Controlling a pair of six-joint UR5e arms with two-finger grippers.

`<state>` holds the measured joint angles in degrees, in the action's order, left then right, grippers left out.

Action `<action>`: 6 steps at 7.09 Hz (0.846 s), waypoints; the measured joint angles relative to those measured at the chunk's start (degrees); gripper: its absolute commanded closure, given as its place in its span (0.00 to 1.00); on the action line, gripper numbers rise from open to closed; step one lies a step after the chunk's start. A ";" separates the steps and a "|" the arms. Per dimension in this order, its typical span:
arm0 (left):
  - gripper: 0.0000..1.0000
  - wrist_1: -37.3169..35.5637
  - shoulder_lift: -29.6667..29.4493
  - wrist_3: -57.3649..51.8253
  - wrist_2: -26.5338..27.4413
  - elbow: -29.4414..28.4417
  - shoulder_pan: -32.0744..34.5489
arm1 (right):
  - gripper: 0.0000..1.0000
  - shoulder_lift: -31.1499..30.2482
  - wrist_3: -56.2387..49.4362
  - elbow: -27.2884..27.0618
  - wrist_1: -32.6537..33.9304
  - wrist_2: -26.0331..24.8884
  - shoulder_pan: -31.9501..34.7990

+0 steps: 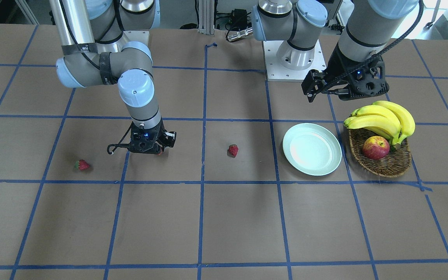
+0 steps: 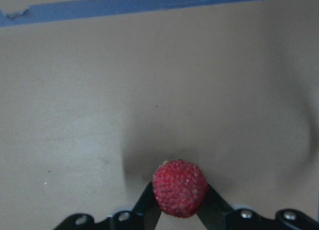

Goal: Collect all strawberries into plate
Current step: 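Carry the second strawberry beside the first and open the right gripper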

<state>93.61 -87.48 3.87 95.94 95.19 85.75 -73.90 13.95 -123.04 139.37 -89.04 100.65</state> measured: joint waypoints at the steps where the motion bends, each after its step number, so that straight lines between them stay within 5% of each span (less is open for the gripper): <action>1: 0.00 -0.66 0.30 -0.10 -0.06 -0.32 0.17 | 1.00 -0.18 0.14 1.02 -0.21 0.00 0.41; 6: 0.00 -5.76 0.29 -0.17 -3.05 -0.27 1.36 | 1.00 3.94 25.43 14.03 -5.12 0.76 19.83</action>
<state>87.85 -87.19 3.70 92.90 94.92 87.11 -69.95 39.38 -109.01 134.26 -88.29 120.48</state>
